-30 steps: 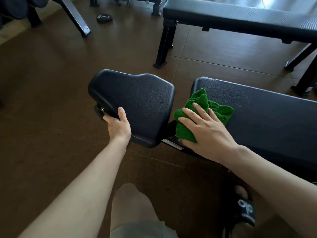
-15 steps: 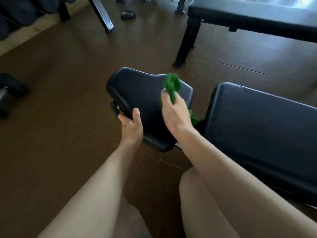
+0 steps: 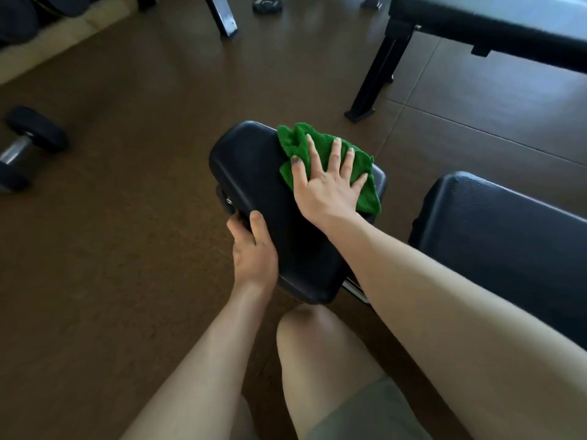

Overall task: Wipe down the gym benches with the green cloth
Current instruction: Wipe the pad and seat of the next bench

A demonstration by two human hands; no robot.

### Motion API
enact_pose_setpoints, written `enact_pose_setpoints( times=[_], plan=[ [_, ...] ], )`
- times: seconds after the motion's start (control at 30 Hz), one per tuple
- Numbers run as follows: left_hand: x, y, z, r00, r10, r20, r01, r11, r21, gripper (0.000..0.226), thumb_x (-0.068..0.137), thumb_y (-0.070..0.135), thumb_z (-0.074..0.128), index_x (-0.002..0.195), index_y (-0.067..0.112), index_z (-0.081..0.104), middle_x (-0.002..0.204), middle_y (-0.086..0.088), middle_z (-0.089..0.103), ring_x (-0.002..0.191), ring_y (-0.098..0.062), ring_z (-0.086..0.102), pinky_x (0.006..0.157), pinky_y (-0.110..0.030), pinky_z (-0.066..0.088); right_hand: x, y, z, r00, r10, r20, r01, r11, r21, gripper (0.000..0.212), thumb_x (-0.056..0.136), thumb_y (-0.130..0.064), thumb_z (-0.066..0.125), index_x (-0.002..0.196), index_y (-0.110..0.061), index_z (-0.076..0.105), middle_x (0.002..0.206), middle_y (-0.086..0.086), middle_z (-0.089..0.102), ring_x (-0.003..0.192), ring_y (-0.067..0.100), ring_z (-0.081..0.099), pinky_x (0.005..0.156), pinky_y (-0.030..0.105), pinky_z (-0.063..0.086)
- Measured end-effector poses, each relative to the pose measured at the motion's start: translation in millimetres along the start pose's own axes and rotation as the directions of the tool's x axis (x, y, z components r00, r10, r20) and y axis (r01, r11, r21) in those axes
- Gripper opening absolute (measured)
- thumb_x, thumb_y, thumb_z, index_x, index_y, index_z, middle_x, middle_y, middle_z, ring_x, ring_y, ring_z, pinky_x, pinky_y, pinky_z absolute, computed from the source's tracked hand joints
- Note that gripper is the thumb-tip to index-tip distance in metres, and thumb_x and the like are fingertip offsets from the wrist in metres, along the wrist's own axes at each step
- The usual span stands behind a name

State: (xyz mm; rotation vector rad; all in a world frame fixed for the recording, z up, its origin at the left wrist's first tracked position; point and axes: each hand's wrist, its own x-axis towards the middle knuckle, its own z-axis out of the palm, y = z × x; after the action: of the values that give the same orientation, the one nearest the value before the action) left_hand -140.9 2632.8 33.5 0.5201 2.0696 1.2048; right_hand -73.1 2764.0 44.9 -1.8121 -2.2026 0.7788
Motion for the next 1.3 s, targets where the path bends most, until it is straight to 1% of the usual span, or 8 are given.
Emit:
enact_pose_setpoints(
  times=[0.2, 0.4, 0.6, 0.73, 0.83, 1.0, 1.1, 1.3],
  plan=[
    [-2.7, 3.0, 0.4, 0.999, 0.032, -0.032, -0.033, 0.999, -0.006, 0.046, 0.109, 0.049, 0.027, 0.144, 0.02, 0.036, 0.141, -0.012, 0.053, 0.127, -0.036, 0.052, 0.09, -0.036, 0.035, -54.2, -2.7, 19.5, 0.999, 0.025, -0.028, -0.024, 0.999, 0.025, 0.061, 0.104, -0.063, 0.014, 0.161, -0.05, -0.005, 0.173, 0.0, -0.017, 0.158, 0.026, -0.021, 0.122, 0.064, -0.014],
    [-8.5, 11.6, 3.8, 0.996, -0.073, -0.041, 0.068, 0.99, -0.122, 0.055, 0.11, 0.046, 0.033, 0.158, 0.02, 0.029, 0.154, -0.01, 0.045, 0.14, -0.03, 0.045, 0.091, -0.027, 0.031, -101.8, 9.8, 33.4, 1.0, 0.021, -0.013, -0.021, 1.0, 0.002, 0.057, 0.104, -0.062, 0.014, 0.157, -0.057, -0.009, 0.172, -0.003, -0.021, 0.156, 0.023, -0.026, 0.122, 0.065, -0.013],
    [8.4, 26.4, 15.8, 0.917, -0.369, -0.151, 0.317, 0.904, -0.286, 0.067, 0.095, 0.069, 0.037, 0.131, 0.018, 0.061, 0.126, -0.006, 0.062, 0.107, -0.03, 0.06, 0.094, -0.042, 0.048, -10.6, 9.8, 0.9, 0.969, 0.247, -0.016, -0.243, 0.963, 0.117, 0.057, 0.105, -0.062, 0.011, 0.159, -0.055, -0.008, 0.172, -0.002, -0.023, 0.156, 0.03, -0.025, 0.113, 0.081, -0.003],
    [7.2, 25.6, 22.2, 0.907, -0.317, -0.277, 0.247, 0.934, -0.26, 0.055, 0.089, 0.076, 0.035, 0.096, 0.026, 0.058, 0.104, 0.0, 0.062, 0.1, -0.03, 0.064, 0.097, -0.05, 0.053, 17.2, 14.1, -12.7, 0.932, 0.363, -0.013, -0.352, 0.912, 0.211, 0.058, 0.105, -0.061, 0.01, 0.16, -0.053, -0.006, 0.173, 0.001, -0.018, 0.157, 0.032, -0.023, 0.114, 0.079, 0.003],
    [7.4, 26.6, 22.3, 0.906, -0.297, -0.3, 0.227, 0.942, -0.245, 0.051, 0.088, 0.076, 0.034, 0.085, 0.03, 0.055, 0.094, 0.0, 0.061, 0.097, -0.031, 0.065, 0.096, -0.05, 0.054, -13.7, 8.3, 0.0, 0.934, 0.356, -0.038, -0.341, 0.917, 0.208, 0.059, 0.106, -0.059, 0.013, 0.161, -0.05, -0.006, 0.173, 0.002, -0.019, 0.157, 0.031, -0.022, 0.117, 0.075, 0.004],
    [4.5, 28.3, 22.4, 0.909, -0.294, -0.294, 0.232, 0.945, -0.228, 0.048, 0.093, 0.07, 0.039, 0.089, 0.026, 0.057, 0.081, 0.008, 0.055, 0.093, -0.028, 0.065, 0.09, -0.045, 0.056, -112.8, 8.8, 35.9, 0.974, 0.228, -0.019, -0.223, 0.966, 0.134, 0.06, 0.106, -0.059, 0.018, 0.159, -0.052, -0.009, 0.171, -0.002, -0.024, 0.156, 0.025, -0.026, 0.124, 0.063, 0.001],
    [4.8, 27.2, 21.9, 0.907, -0.297, -0.299, 0.234, 0.945, -0.227, 0.052, 0.092, 0.072, 0.038, 0.096, 0.024, 0.059, 0.086, 0.003, 0.058, 0.093, -0.029, 0.065, 0.092, -0.047, 0.056, -104.0, 15.2, 32.2, 0.975, 0.223, -0.021, -0.218, 0.965, 0.143, 0.059, 0.106, -0.059, 0.019, 0.159, -0.055, -0.007, 0.171, -0.004, -0.023, 0.156, 0.026, -0.025, 0.123, 0.063, 0.001],
    [-1.6, 30.4, 22.2, 0.917, -0.281, -0.284, 0.215, 0.946, -0.241, 0.048, 0.094, 0.071, 0.036, 0.076, 0.03, 0.052, 0.085, 0.01, 0.057, 0.096, -0.025, 0.063, 0.095, -0.047, 0.054, 4.1, 25.7, -9.2, 0.852, 0.523, 0.003, -0.495, 0.804, 0.328, 0.059, 0.107, -0.06, 0.014, 0.162, -0.049, -0.003, 0.173, 0.007, -0.015, 0.158, 0.04, -0.002, 0.119, 0.064, 0.017]
  ],
)
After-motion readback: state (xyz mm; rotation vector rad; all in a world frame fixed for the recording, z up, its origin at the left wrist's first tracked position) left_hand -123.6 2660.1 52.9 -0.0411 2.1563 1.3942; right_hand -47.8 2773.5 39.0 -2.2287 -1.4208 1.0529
